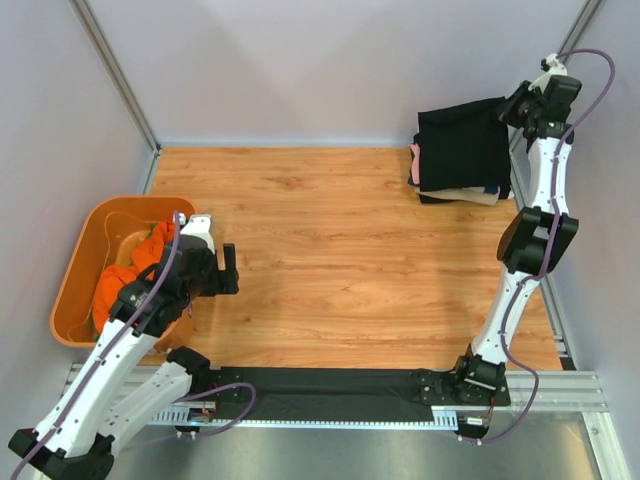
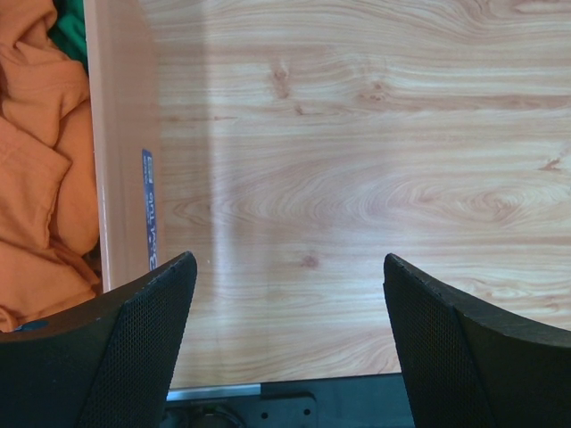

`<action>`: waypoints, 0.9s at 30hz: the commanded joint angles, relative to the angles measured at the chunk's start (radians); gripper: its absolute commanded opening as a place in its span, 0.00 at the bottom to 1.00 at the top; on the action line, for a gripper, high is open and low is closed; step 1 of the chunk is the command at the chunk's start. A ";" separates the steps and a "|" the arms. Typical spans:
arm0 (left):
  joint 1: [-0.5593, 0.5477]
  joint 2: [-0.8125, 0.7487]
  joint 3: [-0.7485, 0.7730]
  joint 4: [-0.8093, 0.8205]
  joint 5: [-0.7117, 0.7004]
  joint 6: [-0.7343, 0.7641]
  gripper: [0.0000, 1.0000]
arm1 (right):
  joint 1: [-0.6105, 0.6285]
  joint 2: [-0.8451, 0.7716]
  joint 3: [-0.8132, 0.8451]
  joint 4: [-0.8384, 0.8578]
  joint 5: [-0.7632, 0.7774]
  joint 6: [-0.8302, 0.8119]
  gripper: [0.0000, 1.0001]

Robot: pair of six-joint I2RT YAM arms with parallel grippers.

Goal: Fold and stack the t-shirts
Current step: Neatly place the folded tshirt to the corner

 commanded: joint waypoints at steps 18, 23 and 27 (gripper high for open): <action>-0.001 0.018 0.004 0.016 -0.019 0.004 0.91 | -0.029 0.269 0.048 0.290 0.272 0.196 0.28; -0.001 0.003 0.003 0.016 -0.019 0.002 0.91 | -0.030 0.166 0.011 0.254 0.281 0.176 0.80; -0.001 -0.009 0.003 0.019 -0.015 0.004 0.91 | -0.032 0.015 -0.048 0.245 0.305 0.151 0.87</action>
